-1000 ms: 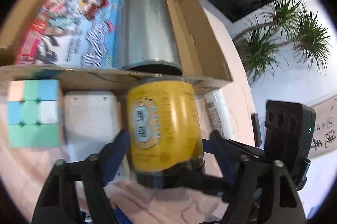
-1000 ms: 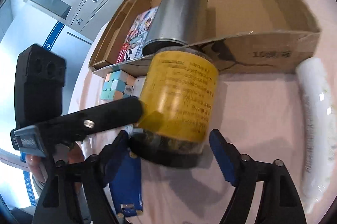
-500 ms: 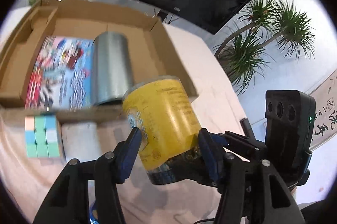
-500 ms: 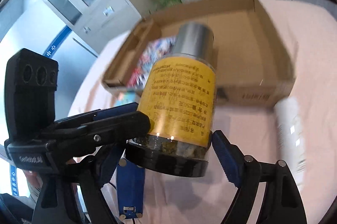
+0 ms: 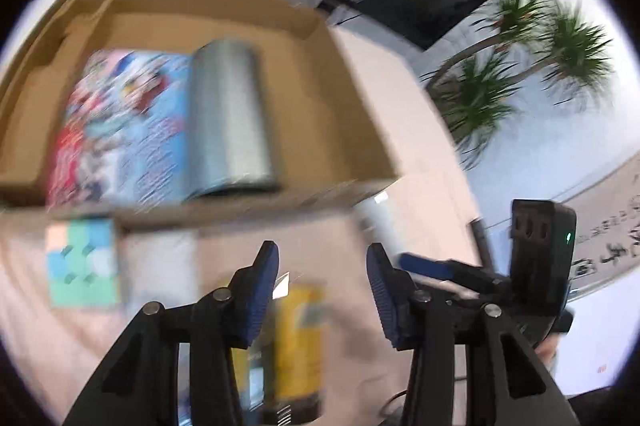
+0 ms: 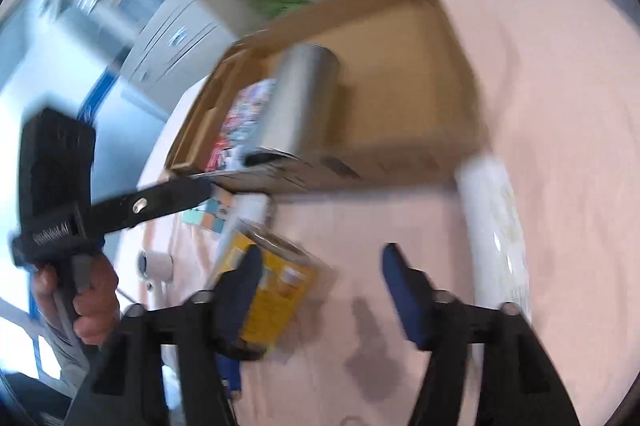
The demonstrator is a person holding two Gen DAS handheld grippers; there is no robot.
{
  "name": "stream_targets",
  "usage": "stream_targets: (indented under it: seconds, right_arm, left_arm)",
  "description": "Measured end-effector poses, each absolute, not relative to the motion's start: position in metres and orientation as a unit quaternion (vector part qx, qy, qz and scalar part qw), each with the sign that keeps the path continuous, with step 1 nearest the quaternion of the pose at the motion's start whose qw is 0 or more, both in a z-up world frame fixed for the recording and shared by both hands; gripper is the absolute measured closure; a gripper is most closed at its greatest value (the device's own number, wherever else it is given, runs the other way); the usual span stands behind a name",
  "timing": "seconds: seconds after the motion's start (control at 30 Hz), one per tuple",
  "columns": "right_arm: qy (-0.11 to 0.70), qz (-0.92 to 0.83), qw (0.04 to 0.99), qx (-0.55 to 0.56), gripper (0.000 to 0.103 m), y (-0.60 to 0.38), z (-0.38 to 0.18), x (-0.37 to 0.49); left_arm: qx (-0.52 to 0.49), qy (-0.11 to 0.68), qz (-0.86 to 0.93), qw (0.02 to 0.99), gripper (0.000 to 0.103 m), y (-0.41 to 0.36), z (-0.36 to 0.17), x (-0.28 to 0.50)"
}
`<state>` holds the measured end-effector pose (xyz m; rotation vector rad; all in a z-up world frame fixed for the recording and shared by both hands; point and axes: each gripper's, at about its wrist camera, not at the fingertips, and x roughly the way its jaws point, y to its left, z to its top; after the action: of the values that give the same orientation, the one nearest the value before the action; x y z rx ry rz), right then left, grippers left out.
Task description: Organize rigid objects
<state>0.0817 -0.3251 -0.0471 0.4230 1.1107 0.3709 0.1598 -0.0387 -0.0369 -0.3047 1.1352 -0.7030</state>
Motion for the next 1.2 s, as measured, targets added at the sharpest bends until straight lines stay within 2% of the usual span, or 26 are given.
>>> stream_targets:
  seconds: [0.03,0.07,0.13,0.23,0.33,0.37,0.47,0.6,0.7,0.93,1.07,1.2]
  right_arm:
    - [0.530,0.178,0.802,0.211,0.036,-0.329,-0.055,0.078]
    - [0.538,0.184,0.792,0.222,0.033,-0.328,-0.062,0.074]
    - [0.545,0.200,0.773,0.254,0.028,-0.322,-0.071,0.070]
    - [0.555,0.249,0.742,0.282,0.021,-0.289,-0.084,0.064]
    - [0.576,0.272,0.723,0.266,0.018,-0.250,-0.098,0.061]
    - [0.581,0.265,0.724,0.260,0.012,-0.243,-0.103,0.062]
    - [0.581,0.248,0.729,0.264,0.005,-0.233,-0.114,0.068]
    - [0.572,0.232,0.737,0.276,0.009,-0.240,-0.112,0.073]
    - [0.563,0.223,0.758,0.244,0.012,-0.241,-0.101,0.071]
    - [0.505,0.233,0.811,0.182,0.014,-0.260,-0.042,0.074]
    - [0.471,0.236,0.840,0.133,0.014,-0.285,0.014,0.102]
    - [0.464,0.234,0.848,0.106,0.014,-0.302,0.039,0.138]
  left_arm:
    - [-0.134,0.525,-0.320,0.777,0.056,-0.032,-0.039,0.157]
    - [-0.126,0.528,-0.318,0.777,0.046,-0.026,-0.043,0.154]
    - [-0.121,0.540,-0.321,0.768,0.036,-0.023,-0.050,0.153]
    - [-0.125,0.579,-0.347,0.727,0.036,-0.030,-0.072,0.157]
    - [-0.139,0.599,-0.359,0.702,0.036,-0.031,-0.089,0.159]
    - [-0.140,0.607,-0.359,0.695,0.036,-0.035,-0.095,0.160]
    - [-0.149,0.611,-0.365,0.686,0.032,-0.032,-0.104,0.160]
    - [-0.133,0.601,-0.367,0.697,0.032,-0.034,-0.101,0.152]
    - [-0.133,0.589,-0.370,0.706,0.032,-0.047,-0.089,0.146]
    - [-0.128,0.502,-0.379,0.767,0.031,-0.062,-0.019,0.141]
    - [-0.133,0.462,-0.391,0.785,0.030,-0.076,0.022,0.175]
    - [-0.144,0.474,-0.387,0.778,0.029,-0.091,0.029,0.221]
